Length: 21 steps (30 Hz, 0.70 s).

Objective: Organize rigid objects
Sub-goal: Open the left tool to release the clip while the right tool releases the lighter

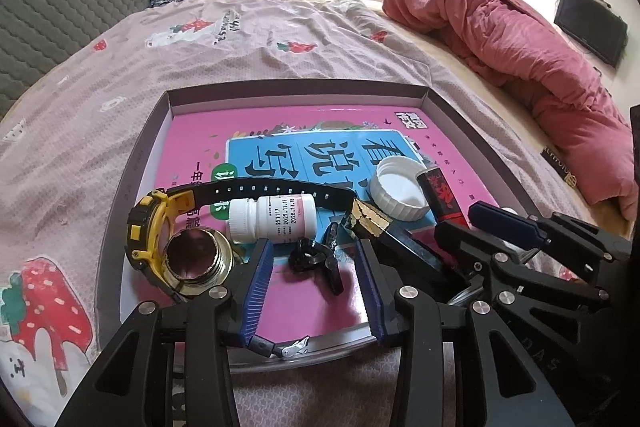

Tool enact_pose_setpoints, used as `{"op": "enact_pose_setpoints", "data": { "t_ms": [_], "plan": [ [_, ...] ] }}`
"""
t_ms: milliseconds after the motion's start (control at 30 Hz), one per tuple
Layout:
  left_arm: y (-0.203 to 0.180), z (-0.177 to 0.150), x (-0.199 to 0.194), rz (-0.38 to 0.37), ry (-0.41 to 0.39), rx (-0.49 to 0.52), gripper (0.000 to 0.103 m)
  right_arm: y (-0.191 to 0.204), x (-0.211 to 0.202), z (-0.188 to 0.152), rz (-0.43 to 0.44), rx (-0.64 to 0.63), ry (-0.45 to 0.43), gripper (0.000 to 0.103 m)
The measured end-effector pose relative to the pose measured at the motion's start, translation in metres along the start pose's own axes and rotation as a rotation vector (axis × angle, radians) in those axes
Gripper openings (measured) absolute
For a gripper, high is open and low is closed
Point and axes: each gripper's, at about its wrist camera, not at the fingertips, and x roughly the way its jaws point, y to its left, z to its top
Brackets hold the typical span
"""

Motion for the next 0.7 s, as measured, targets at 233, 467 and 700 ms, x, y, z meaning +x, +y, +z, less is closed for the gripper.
{"op": "enact_pose_setpoints", "data": {
  "t_ms": [233, 467, 700],
  "plan": [
    [0.0004, -0.0009, -0.0023, 0.006, 0.000, 0.004, 0.043, -0.0027, -0.0040, 0.0022, -0.004, 0.003, -0.007, 0.040],
    [0.0014, -0.0014, -0.0051, 0.008, 0.000, 0.002, 0.044, -0.0033, -0.0054, 0.0031, -0.022, 0.000, -0.006, 0.042],
    [0.0030, 0.0006, -0.0067, -0.003, -0.012, -0.005, 0.056, -0.0076, -0.0056, 0.0036, -0.037, 0.012, -0.007, 0.043]
  ]
}}
